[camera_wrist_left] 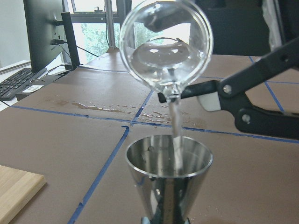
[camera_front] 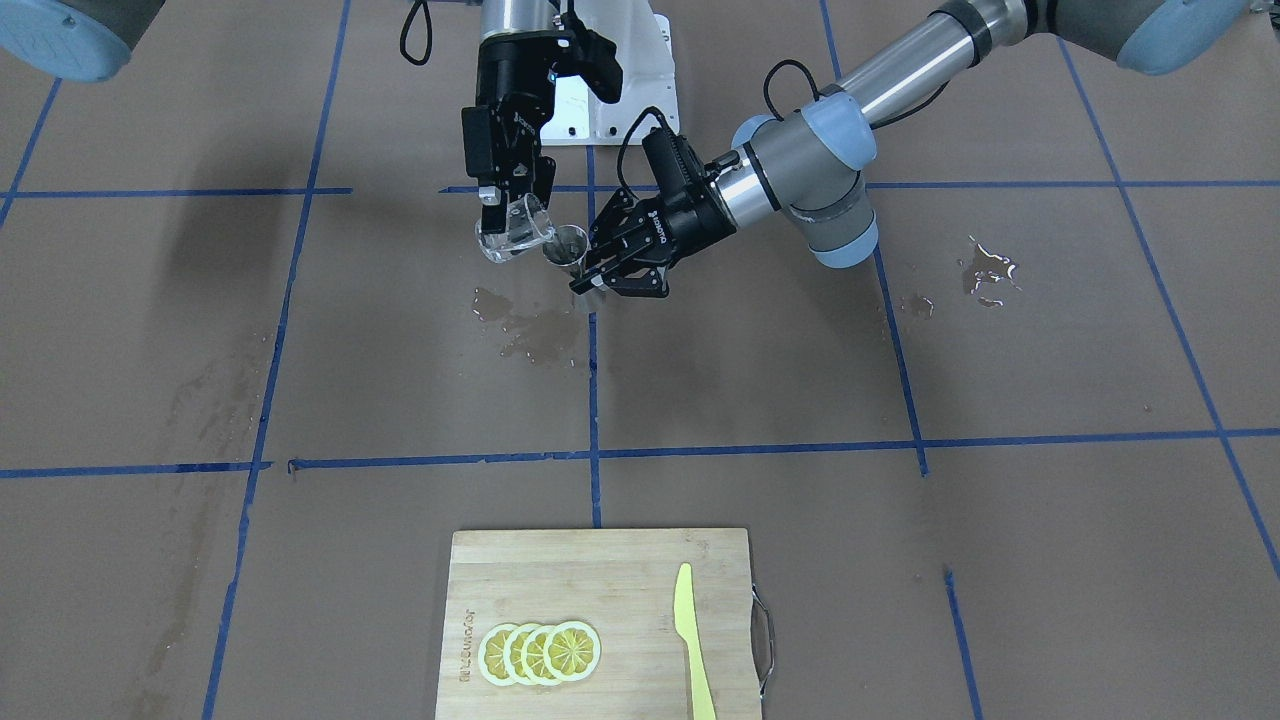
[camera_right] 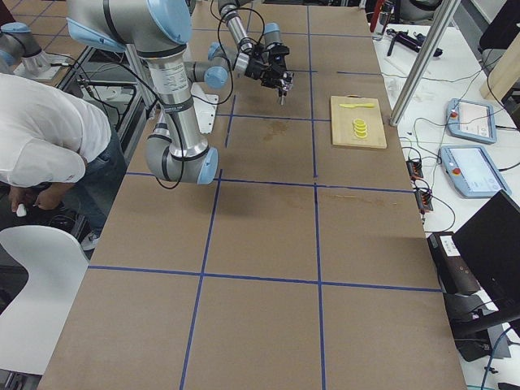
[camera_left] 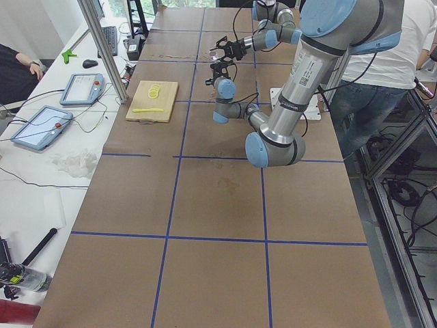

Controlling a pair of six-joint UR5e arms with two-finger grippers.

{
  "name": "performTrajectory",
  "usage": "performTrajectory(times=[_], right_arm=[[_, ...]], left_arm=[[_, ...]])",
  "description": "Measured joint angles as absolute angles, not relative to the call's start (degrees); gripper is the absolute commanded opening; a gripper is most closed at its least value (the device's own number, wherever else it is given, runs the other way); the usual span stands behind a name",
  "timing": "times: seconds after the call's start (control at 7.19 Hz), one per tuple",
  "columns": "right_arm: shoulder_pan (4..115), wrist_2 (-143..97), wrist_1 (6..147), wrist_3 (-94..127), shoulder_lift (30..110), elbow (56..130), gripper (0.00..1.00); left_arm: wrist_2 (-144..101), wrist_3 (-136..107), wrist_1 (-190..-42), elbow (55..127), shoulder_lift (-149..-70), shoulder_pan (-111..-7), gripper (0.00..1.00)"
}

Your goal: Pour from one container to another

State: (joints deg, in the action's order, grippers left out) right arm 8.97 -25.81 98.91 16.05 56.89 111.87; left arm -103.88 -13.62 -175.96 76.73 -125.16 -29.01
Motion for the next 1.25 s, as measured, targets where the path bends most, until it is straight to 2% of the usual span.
performTrajectory(times=[1.25], right_arm=[[9.0,-24.6,99.0,5.9,56.5,111.9,0.0]], left_arm=[[-103.9,-13.6,-176.0,76.7,-125.2,-29.0,0.0]])
